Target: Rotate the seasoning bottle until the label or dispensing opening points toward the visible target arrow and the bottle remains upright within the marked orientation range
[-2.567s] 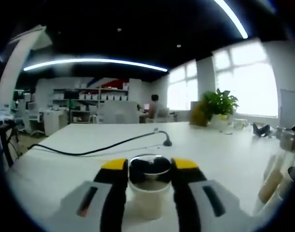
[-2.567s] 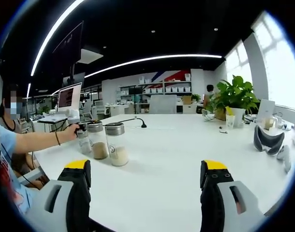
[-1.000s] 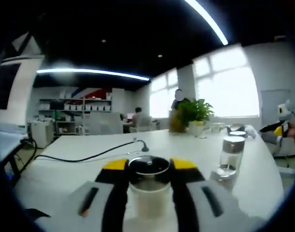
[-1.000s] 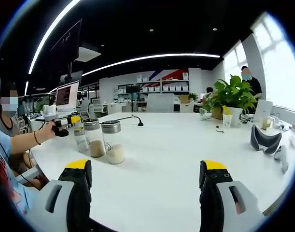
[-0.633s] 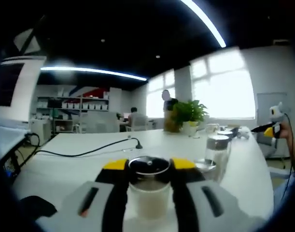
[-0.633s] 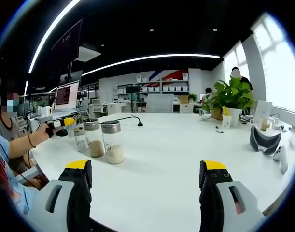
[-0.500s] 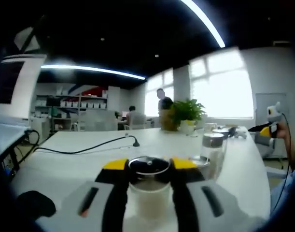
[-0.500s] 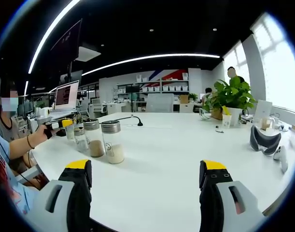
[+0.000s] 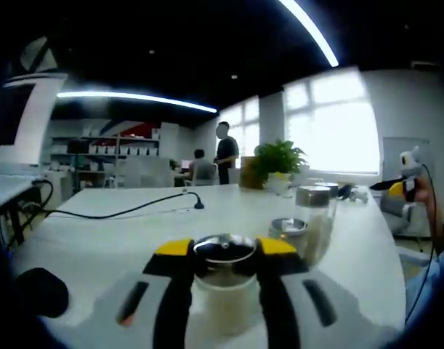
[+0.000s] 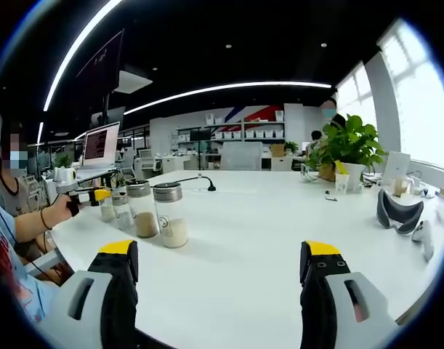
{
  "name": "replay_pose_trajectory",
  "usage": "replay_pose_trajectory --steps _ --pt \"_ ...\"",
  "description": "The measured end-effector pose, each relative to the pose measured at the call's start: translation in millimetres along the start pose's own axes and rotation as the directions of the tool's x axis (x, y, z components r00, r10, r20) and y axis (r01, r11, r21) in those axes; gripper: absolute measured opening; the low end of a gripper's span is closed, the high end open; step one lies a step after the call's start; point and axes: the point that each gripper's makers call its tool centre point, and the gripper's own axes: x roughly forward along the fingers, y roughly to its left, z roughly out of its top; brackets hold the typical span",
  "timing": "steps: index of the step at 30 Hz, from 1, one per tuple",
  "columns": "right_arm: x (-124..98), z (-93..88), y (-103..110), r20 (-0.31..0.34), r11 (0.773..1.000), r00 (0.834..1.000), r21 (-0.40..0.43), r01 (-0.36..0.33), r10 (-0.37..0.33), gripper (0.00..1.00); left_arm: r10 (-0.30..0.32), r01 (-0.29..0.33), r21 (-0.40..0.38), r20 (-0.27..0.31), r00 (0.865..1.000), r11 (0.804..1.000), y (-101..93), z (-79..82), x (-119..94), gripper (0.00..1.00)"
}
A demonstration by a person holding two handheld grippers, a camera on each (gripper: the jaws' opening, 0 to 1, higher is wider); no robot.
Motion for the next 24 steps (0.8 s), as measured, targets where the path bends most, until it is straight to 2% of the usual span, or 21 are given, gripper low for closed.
replay_pose_trajectory --steps 9,15,24 --pt "0.6 -2.3 -2.1 -0.013 1.000 1.000 -0.003 0.008 -0.008 0.95 0.003 -0.003 0.012 0.005 1.000 1.000 -3.7 -2.2 3.4 0.35" --pt "1.1 -3.4 -2.3 -0.017 1.000 1.000 -0.002 0.009 -0.009 0.95 0.007 -0.007 0.047 0.004 1.000 0.999 -9.1 -3.4 1.7 0.35" --pt "0.7 -2.8 -1.2 -0.011 1.000 1.000 0.000 0.004 -0.004 0.95 0.010 -0.011 0.031 0.016 1.000 0.999 -9.0 -2.8 0.0 0.35"
